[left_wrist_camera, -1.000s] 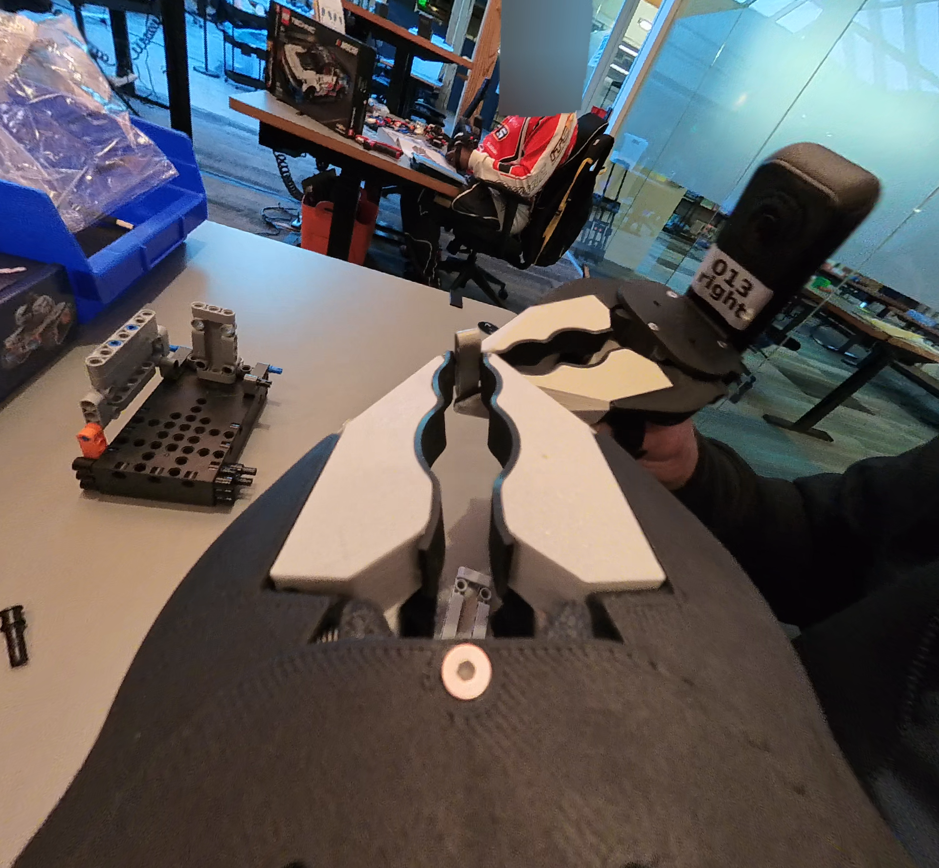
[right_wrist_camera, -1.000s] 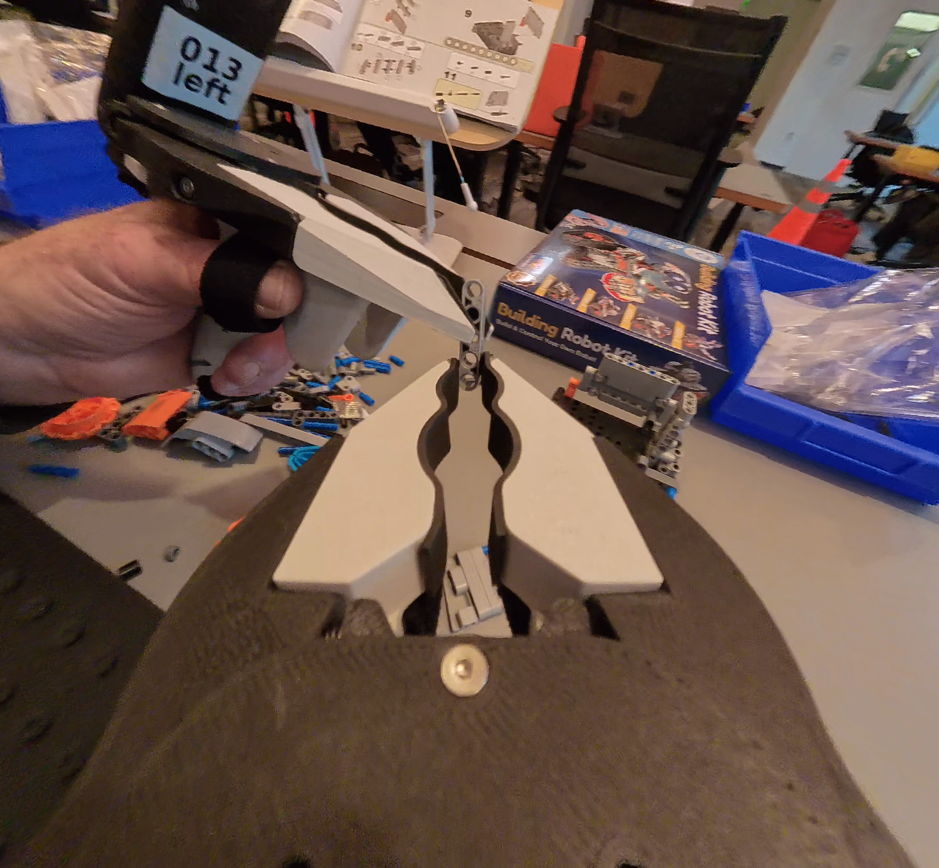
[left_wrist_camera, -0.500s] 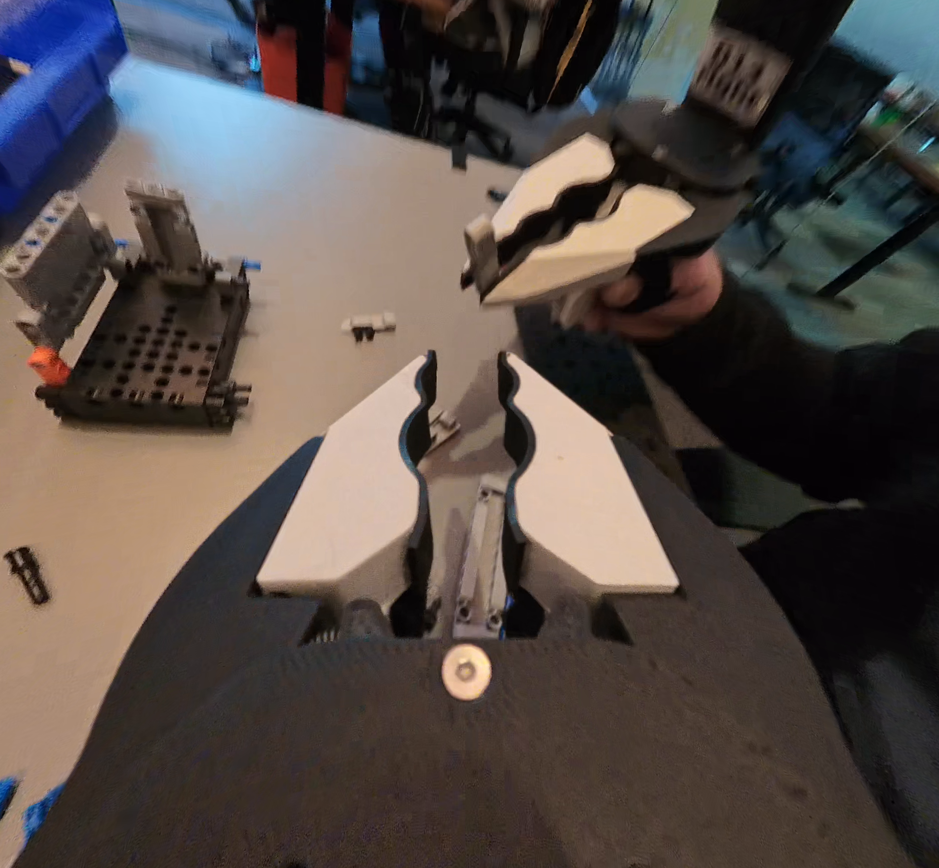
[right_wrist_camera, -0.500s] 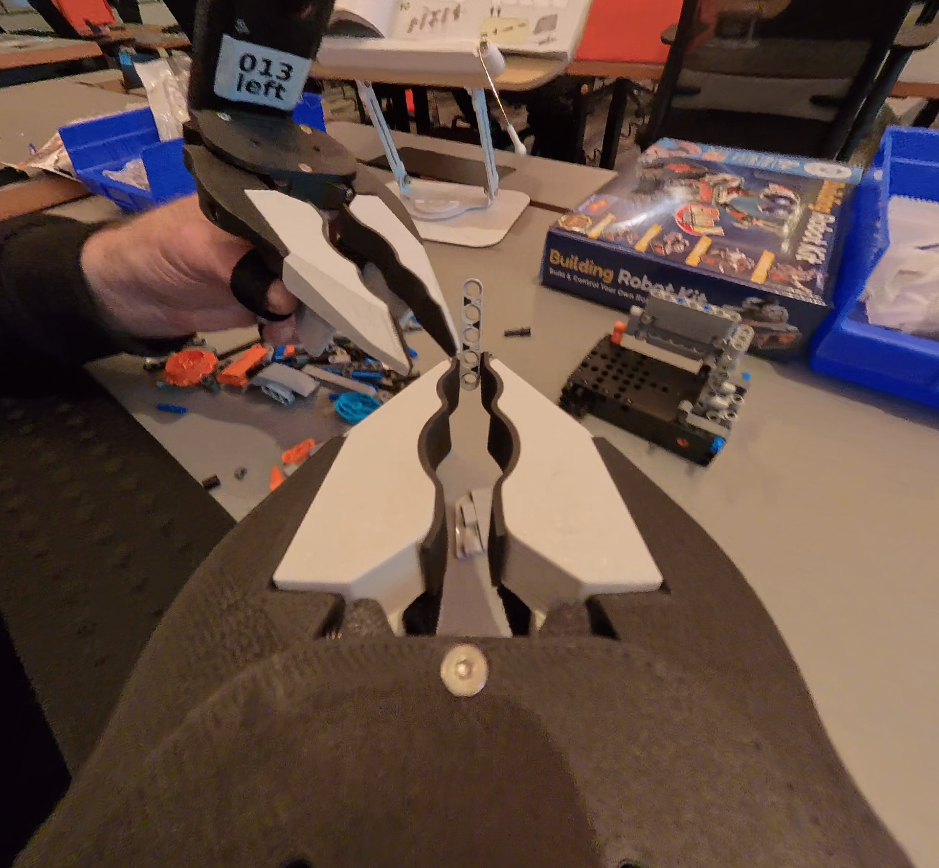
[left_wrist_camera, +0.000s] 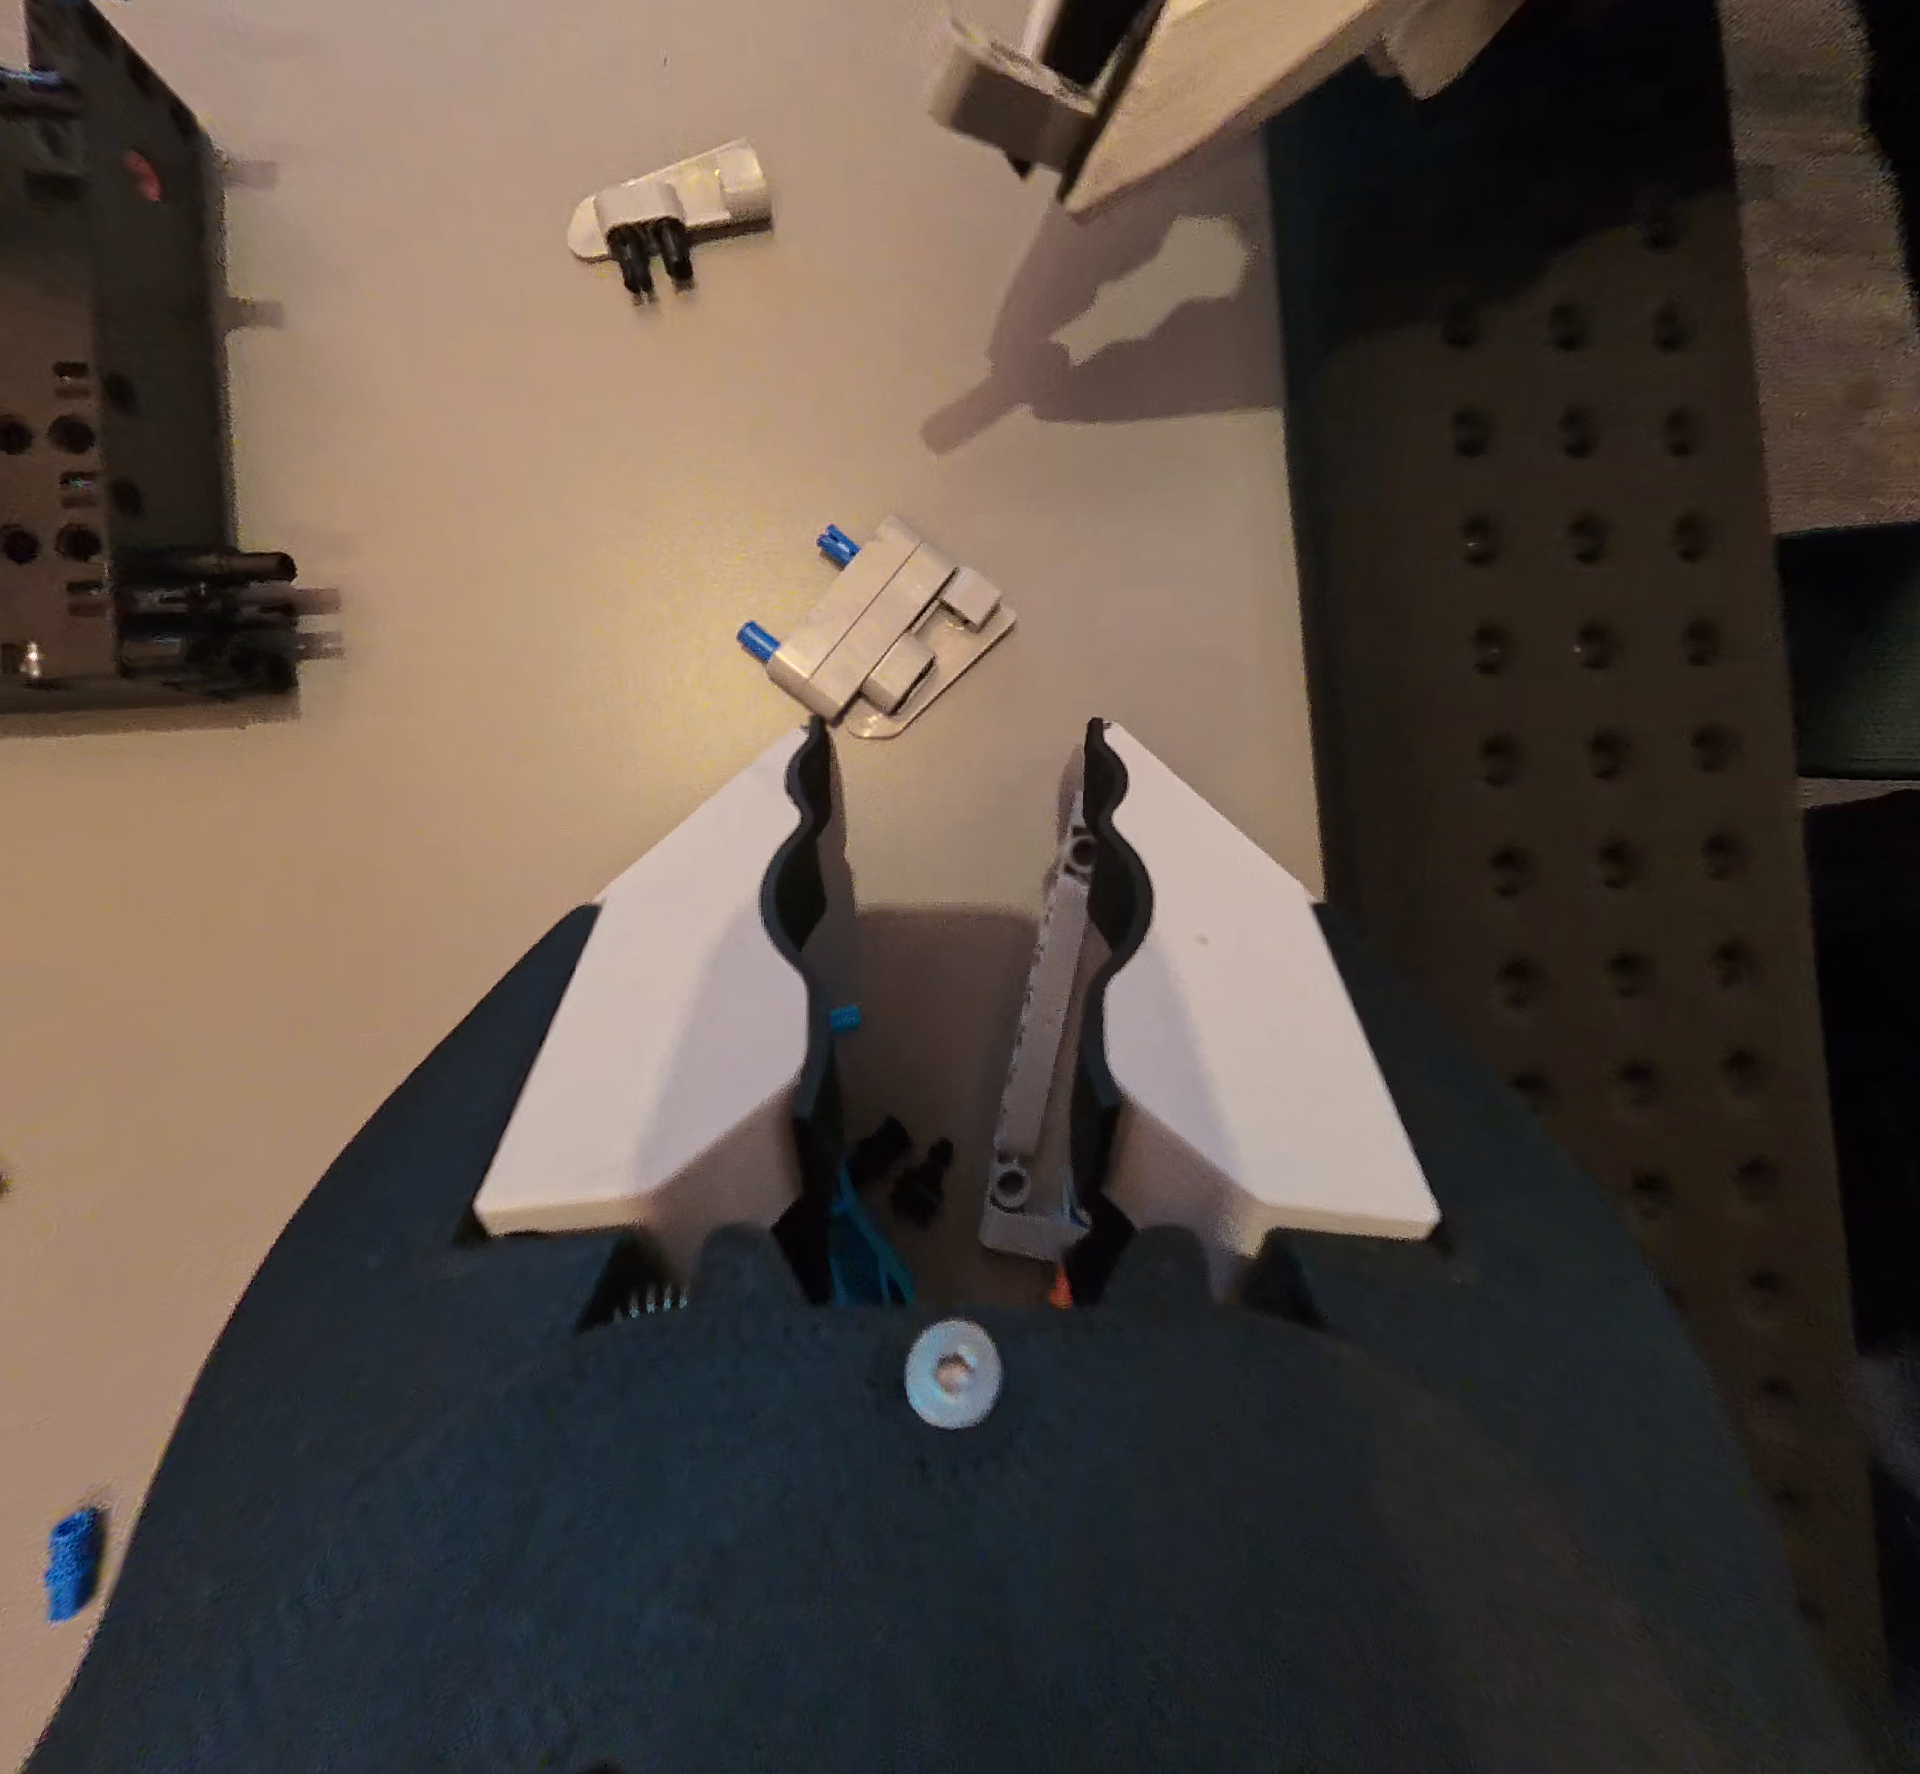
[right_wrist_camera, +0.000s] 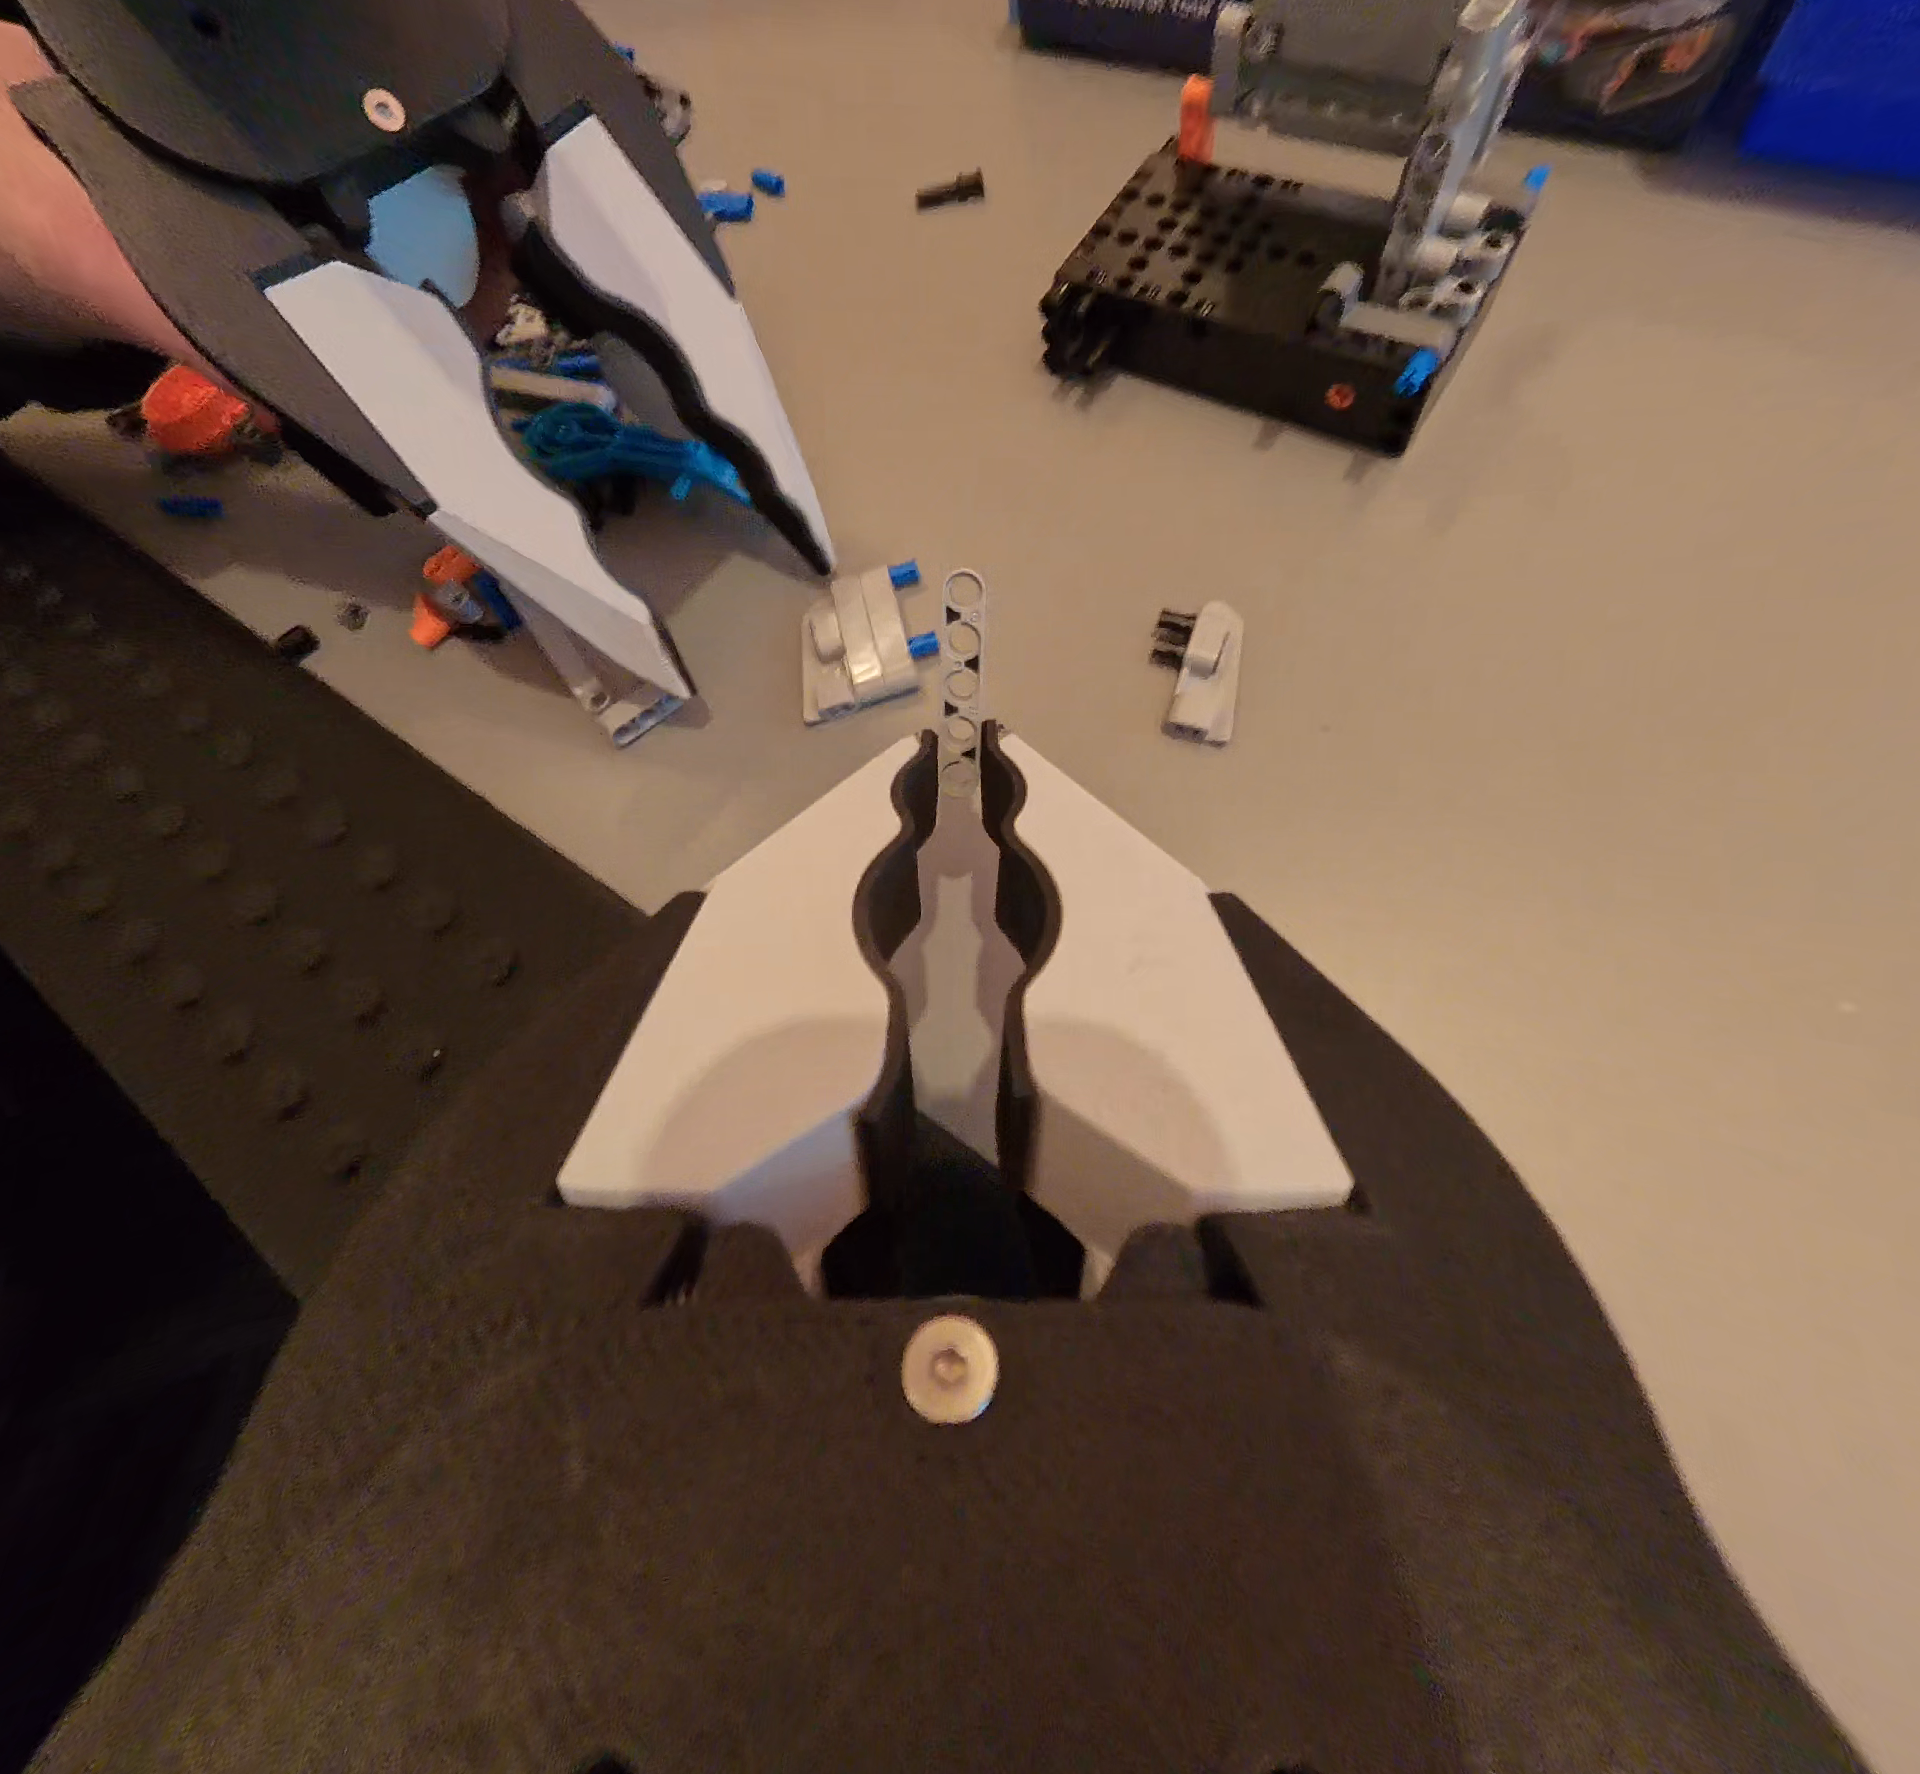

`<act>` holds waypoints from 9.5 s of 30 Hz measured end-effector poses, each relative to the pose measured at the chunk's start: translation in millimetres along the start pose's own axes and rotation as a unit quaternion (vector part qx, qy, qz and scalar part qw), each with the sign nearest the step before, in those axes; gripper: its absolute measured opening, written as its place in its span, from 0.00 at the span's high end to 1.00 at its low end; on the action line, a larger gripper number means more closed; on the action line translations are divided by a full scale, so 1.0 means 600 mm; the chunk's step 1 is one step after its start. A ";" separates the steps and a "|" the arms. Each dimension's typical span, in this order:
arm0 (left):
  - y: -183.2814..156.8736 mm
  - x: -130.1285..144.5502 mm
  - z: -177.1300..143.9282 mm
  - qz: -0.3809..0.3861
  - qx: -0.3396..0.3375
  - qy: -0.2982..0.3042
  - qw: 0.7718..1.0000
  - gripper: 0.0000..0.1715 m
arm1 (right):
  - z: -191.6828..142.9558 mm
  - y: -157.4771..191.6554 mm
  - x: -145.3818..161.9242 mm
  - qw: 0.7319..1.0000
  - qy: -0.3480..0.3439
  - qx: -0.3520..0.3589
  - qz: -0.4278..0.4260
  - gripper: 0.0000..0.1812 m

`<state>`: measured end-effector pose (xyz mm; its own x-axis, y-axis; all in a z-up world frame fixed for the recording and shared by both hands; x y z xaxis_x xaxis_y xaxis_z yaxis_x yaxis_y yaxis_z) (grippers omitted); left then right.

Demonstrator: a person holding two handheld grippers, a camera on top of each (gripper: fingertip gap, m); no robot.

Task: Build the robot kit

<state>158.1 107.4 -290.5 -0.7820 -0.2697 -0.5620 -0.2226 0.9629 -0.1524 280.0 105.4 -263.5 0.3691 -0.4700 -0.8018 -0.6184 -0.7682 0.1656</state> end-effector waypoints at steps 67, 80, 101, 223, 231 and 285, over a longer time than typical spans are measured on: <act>0.025 0.021 -0.051 0.047 -0.063 -0.070 0.994 0.99 | 0.096 0.033 -0.006 0.985 0.124 -0.008 -0.120 0.87; -0.026 -0.025 -0.090 -0.073 0.164 -0.248 0.952 0.76 | 0.036 0.096 -0.114 0.974 -0.112 0.048 -0.192 0.87; -0.045 -0.042 -0.147 -0.028 0.192 -0.373 0.907 0.96 | -0.004 0.133 -0.153 0.963 -0.227 -0.147 -0.013 0.97; -0.072 -0.042 -0.298 0.017 0.173 -0.489 0.855 0.97 | -0.022 0.216 -0.232 0.865 -0.431 -0.258 -0.022 0.97; -0.070 -0.042 -0.293 0.045 0.121 -0.449 0.884 0.97 | -0.021 0.207 -0.228 0.878 -0.404 -0.257 -0.031 0.97; -0.029 -0.028 -0.222 -0.114 0.173 -0.369 0.906 0.98 | 0.064 0.181 -0.176 0.882 -0.106 0.186 -0.419 0.77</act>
<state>97.5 94.4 -169.8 -0.1084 -0.5069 -0.8552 -0.0340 0.8616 -0.5064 147.1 88.3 -182.6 0.6919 0.3173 -0.6486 -0.3893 -0.5926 -0.7052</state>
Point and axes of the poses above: each gripper's, where its closed fingertips meet, z out along the fingers, x out of its underside, y = z × x across the jaws, the point moved 4 cm from there along -z, back along the fingers, and after that the axes turned 1 degree about x, right-handed, at the moved point
